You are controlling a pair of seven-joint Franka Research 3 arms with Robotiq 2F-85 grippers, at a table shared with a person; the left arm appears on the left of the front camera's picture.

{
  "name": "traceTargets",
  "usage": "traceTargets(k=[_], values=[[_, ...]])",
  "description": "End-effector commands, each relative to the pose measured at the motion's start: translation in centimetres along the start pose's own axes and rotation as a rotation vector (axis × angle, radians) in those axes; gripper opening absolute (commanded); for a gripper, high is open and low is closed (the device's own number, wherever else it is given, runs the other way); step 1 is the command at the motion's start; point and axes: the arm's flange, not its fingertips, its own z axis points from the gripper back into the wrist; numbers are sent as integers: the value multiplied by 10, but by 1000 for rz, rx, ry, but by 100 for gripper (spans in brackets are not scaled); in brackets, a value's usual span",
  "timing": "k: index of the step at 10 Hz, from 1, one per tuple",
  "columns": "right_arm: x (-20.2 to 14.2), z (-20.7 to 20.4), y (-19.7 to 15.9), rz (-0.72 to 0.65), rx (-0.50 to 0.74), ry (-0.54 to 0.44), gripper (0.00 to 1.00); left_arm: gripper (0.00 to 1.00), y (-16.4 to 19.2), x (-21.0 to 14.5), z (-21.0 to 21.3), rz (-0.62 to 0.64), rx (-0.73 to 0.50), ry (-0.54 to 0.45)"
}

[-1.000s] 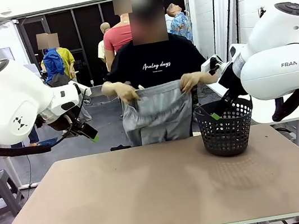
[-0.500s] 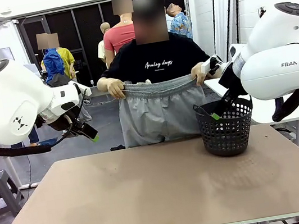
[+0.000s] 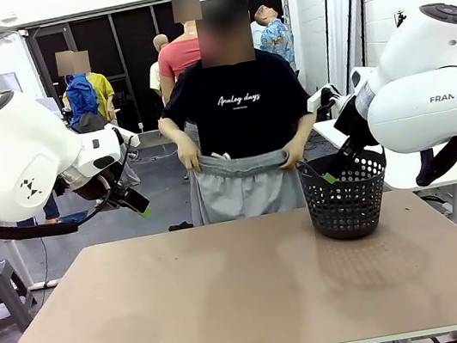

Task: Fold the training pants.
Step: Grab both ends of the Training pants handed by a person.

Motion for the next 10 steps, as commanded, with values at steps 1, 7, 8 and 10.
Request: traceTargets(k=[1,7,8,10], values=[[0,0,0,-1,0,0,100,100,0,0,1,-9,1,-9],[0,0,0,-1,0,0,100,100,0,0,1,-9,1,-9],[0,0,0,-1,0,0,100,100,0,0,1,-9,1,-9],[0,0,0,-1,0,0,100,100,0,0,1,-9,1,-9]])
